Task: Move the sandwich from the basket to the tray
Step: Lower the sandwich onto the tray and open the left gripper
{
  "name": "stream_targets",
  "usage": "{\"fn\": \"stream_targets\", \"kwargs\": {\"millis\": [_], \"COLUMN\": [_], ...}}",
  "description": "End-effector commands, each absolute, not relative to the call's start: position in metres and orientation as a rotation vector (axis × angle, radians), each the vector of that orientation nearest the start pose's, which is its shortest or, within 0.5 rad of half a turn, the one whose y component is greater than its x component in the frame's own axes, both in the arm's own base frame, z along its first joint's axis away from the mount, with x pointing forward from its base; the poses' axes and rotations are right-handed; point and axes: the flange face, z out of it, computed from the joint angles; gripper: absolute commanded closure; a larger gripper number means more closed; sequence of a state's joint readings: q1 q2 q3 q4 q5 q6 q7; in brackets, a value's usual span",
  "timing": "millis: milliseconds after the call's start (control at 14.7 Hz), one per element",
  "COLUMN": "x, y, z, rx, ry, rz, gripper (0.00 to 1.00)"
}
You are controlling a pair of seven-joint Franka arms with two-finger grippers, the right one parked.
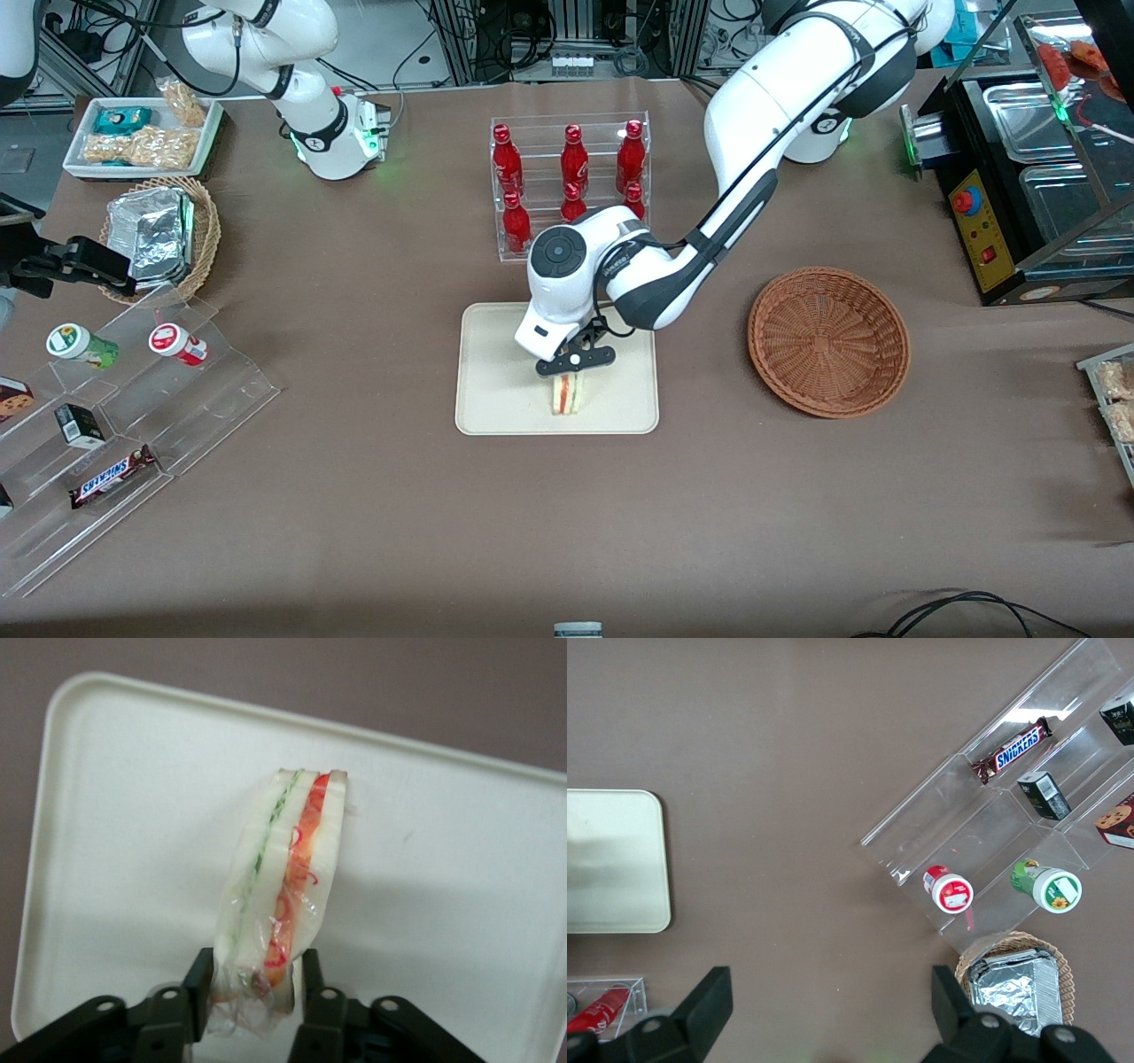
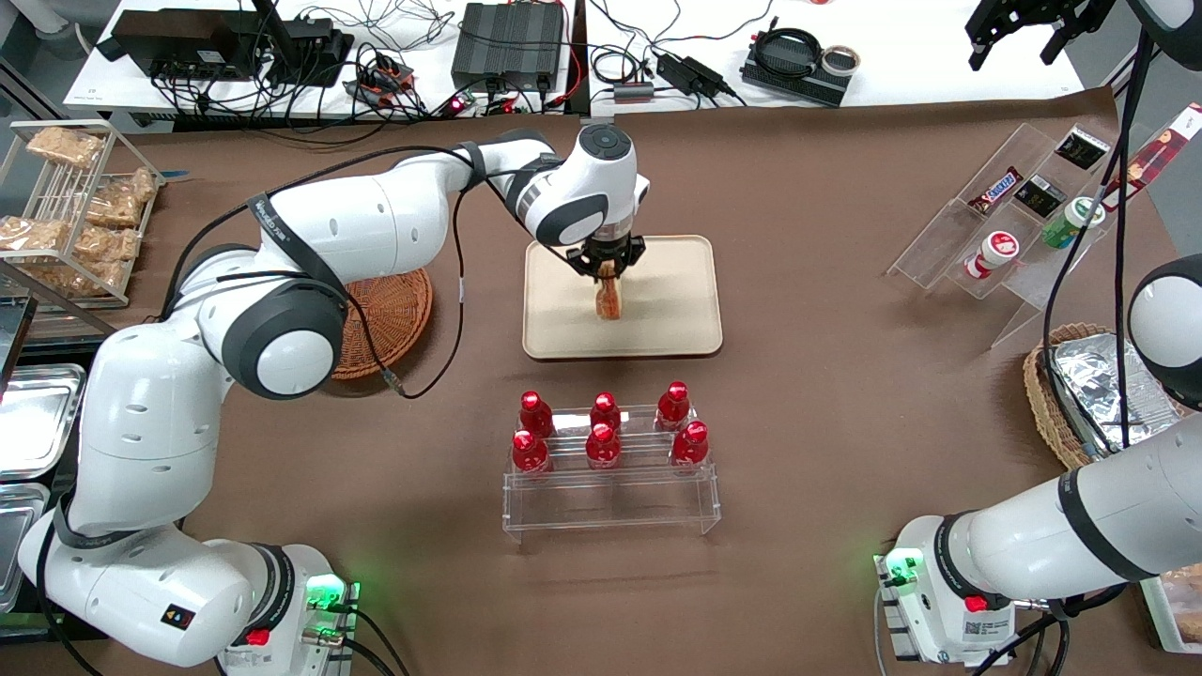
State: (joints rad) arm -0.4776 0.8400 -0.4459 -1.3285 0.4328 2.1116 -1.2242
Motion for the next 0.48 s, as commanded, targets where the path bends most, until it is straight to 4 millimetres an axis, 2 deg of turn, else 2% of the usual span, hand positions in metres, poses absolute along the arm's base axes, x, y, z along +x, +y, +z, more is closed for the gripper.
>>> {"fn": "stream_targets", "kwargs": {"millis": [0, 136, 273, 341, 409], "x": [0.539, 0.562, 0.572, 0.573, 0.581], "y": [-0.521, -0.483, -0.449, -0.432, -0.403], "z": [0.298, 0.350, 0.407, 0.425, 0.437], "rx": [-3.098, -3.057, -3.050, -3.048, -3.046], "ry": [-0.407, -0.487, -0.554, -0.549, -0.519], "rz": [-0.190, -0.222, -0.243, -0.222, -0.185], "gripper": [0.00, 0.00, 0.00, 0.00, 0.00]}}
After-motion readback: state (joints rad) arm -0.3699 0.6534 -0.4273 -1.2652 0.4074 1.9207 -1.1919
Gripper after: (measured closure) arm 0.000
